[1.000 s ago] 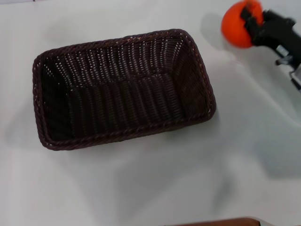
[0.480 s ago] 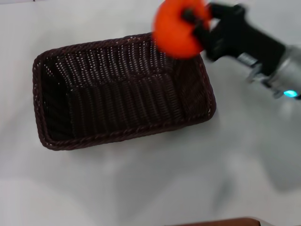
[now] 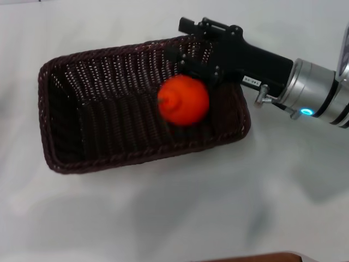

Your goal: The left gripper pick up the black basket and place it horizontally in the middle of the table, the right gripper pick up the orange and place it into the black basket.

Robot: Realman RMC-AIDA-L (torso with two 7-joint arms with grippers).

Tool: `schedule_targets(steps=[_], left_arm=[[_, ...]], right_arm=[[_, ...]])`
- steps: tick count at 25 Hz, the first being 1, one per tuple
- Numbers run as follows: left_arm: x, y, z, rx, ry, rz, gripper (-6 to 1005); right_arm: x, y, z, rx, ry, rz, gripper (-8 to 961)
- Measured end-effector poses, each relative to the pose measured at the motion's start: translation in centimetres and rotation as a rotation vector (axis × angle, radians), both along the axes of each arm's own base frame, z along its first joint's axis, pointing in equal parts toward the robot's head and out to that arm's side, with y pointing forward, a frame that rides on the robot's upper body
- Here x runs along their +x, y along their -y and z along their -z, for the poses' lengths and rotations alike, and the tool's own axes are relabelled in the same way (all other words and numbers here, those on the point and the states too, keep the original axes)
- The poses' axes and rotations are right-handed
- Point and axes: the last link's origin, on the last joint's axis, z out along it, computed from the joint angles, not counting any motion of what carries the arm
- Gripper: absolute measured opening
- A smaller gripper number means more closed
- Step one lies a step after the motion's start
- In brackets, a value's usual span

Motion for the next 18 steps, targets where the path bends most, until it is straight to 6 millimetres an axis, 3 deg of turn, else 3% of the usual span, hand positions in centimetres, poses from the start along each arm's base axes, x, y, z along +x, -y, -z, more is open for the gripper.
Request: schedule_targets(steps=[5, 9, 14, 18], left_arm=[[-1.2, 0.9, 1.0, 0.057, -0.056, -0.042, 709], [-2.0, 1.8, 1.6, 0.112, -0.134, -0.071, 709], [-2.8, 2.3, 2.0, 0.166, -0.193, -0.117, 709], [-2.9, 2.4, 2.4, 0.180, -0.275, -0.121, 709]], right_arm=[[1.3, -0.5, -1.5, 0.069, -0.034, 0.071, 597], [4.4, -0.6, -4.2, 0.211, -0.109, 0.228, 694], [9.0, 0.3, -6.8, 0.405, -0.222, 0.453, 911], [11.4, 1.6, -7.1, 0.498, -0.250, 0.580, 926]])
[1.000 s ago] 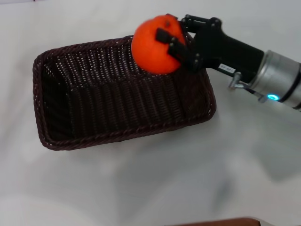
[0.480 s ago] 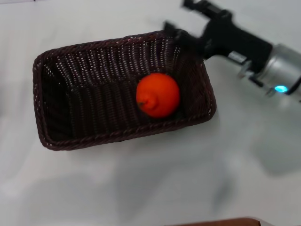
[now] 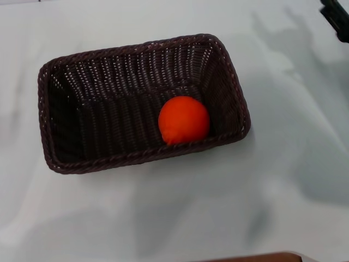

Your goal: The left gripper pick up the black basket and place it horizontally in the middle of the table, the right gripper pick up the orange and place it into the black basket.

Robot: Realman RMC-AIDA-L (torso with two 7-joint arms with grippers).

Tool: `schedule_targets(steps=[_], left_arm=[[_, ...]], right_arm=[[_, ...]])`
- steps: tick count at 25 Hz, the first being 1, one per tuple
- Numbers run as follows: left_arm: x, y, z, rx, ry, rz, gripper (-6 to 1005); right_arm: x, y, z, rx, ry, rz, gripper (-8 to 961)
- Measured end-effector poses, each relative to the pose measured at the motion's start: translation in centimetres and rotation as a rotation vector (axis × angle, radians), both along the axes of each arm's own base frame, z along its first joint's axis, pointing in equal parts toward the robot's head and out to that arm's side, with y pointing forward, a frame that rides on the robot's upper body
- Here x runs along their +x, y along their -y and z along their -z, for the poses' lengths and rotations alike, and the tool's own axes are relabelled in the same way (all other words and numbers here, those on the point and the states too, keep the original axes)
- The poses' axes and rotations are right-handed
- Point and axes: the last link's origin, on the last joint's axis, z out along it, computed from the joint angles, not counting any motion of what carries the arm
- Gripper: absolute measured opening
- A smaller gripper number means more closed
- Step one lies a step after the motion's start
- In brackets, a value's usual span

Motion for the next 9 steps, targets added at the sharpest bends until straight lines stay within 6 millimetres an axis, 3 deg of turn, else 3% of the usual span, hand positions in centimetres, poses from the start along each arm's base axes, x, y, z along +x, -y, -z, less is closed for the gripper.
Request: schedule_targets(steps=[9], left_arm=[[0.5, 0.3, 0.5, 0.027, -0.133, 0.035, 709]], right_arm=[[0.8, 1.3, 0.0, 0.031, -0.013, 0.026, 930]])
